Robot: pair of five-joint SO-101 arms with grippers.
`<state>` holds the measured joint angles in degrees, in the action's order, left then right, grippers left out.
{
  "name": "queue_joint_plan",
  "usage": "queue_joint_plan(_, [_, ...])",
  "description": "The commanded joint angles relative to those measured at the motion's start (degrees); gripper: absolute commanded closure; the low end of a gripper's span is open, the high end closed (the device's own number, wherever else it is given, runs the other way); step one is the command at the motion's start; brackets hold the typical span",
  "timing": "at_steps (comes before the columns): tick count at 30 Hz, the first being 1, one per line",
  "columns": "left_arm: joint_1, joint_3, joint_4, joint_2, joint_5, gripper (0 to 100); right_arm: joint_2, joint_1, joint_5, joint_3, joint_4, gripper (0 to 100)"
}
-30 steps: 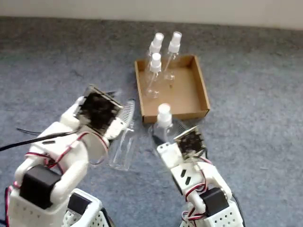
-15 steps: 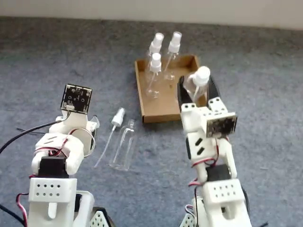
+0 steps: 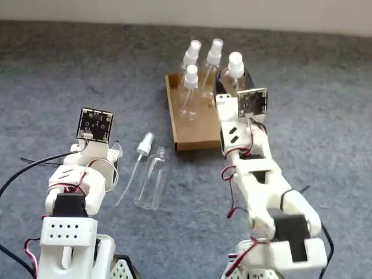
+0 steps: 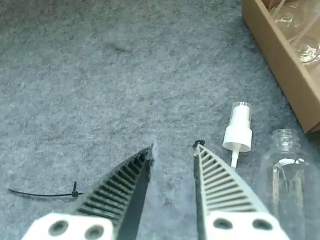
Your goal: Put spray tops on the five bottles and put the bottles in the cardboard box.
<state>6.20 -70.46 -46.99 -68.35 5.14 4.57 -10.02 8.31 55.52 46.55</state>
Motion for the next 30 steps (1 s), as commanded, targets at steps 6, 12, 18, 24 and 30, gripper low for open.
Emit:
queue_joint_plan(6, [0.66, 0.22, 1.14, -0.66, -0.62, 87, -15.25, 2.86, -0.18, -9.71, 10.51, 99.4])
queue_joint_plan(12, [0.57, 0.22, 1.14, -0.57, -0.62, 87, -21.41, 2.95, -0.18, -13.49, 10.42, 99.4])
queue_joint_plan(18, [0.57, 0.22, 1.14, -0.57, -0.62, 87, -23.16, 2.68, -0.26, -14.02, 10.42, 99.4])
queue_joint_plan(24, [0.57, 0.22, 1.14, -0.57, -0.62, 87, -23.08, 2.68, -0.26, -13.76, 10.42, 98.8])
queue_joint_plan(30, [0.57, 0.22, 1.14, -0.57, -0.62, 87, -23.08, 2.68, -0.18, -13.76, 10.33, 98.8])
